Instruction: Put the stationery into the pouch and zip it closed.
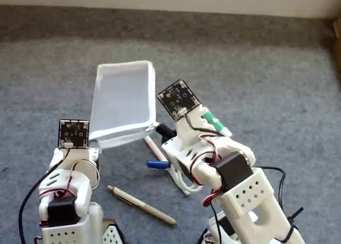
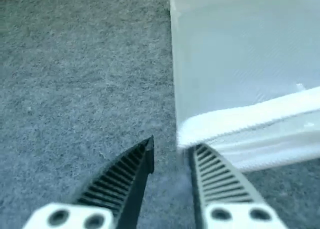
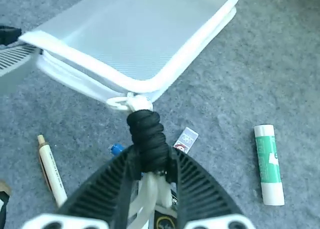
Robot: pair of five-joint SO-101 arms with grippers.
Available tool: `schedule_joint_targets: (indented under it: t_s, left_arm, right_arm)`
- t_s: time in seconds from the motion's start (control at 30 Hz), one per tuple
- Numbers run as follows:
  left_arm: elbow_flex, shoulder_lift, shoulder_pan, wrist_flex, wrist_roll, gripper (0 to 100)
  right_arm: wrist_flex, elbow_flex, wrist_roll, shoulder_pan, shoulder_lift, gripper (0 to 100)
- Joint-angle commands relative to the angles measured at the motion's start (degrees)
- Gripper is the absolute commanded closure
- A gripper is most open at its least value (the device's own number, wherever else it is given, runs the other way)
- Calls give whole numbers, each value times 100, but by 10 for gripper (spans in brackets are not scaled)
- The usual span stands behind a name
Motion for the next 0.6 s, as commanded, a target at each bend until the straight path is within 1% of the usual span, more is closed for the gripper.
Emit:
schedule_joint_targets:
  t_s: [0.0,0.17,0.27,0.37,0.47,0.57]
  left_arm:
    - [-303,-57,-84,-88,712,695]
    - [-321,-57,-84,-149,721,685]
    - [-233,-31,-84,-527,721,685]
    - [13,-31,-84,-844,721,685]
    - [215,-40,-92,-1020,712,685]
    - [259,-40,-321,-1108,712,685]
  right_arm:
    - [57,-101,0,-101,-224,993]
    - [303,-145,9,-101,-233,993]
    - [426,-145,202,-101,-233,993]
    - [470,-154,211,-101,-233,993]
    - [593,-154,220,-101,-233,993]
    - [708,-163,229,-101,-251,993]
